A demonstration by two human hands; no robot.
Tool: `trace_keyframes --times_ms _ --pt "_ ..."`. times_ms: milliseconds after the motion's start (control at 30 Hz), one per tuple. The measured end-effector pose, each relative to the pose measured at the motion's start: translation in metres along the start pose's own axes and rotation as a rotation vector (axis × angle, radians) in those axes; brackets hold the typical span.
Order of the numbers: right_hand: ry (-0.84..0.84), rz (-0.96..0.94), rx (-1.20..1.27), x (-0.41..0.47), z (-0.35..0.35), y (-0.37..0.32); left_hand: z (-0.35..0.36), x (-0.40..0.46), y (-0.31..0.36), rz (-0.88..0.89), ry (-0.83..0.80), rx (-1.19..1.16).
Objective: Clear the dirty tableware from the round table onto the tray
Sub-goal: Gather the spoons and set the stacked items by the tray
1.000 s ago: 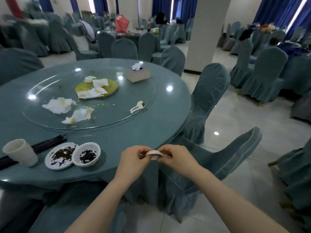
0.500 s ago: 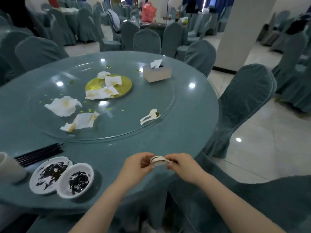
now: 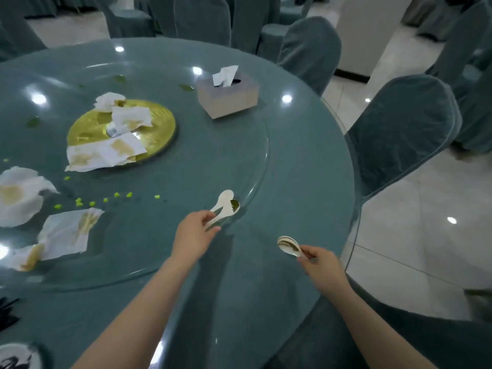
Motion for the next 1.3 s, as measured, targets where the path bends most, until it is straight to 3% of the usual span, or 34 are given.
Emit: trace_keyframes --times_ms 200,333,533,700,933,1133,1300 --pt "0.067 0.054 0.053 0.036 0.014 0.004 0.013 0.025 -0.007 0.011 -0.010 0.151" --pt "0.011 0.043 0.019 0.050 0.028 0.005 0.011 0.028 -0.009 0.004 -0.032 0.168" --pt "0.030 0.106 0.071 0.058 0.030 0.024 -0.005 0.042 -0.013 -0.016 0.125 0.083" --pt "0.032 0.112 0.151 0.054 0.029 0.028 0.003 0.044 -0.021 -0.060 0.085 0.167" --pt "0.017 0.090 0.218 0.050 0.025 0.031 0.001 0.050 -0.003 0.005 0.168 0.162" --pt "0.018 0.062 0.254 0.044 0.024 0.031 0.002 0.060 -0.001 -0.006 0.076 0.263" --pt "0.003 0.045 0.223 0.041 0.025 0.033 -0.001 0.057 -0.006 -0.070 0.035 0.194"
Point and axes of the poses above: each hand's wrist, its own x-axis towards the middle knuckle, its own z-axis out of the palm, y = z × x, the point moved 3 cm from there along x, towards the middle knuckle, and after that the axes turned 4 degrees about -z, right-handed, at the moved point
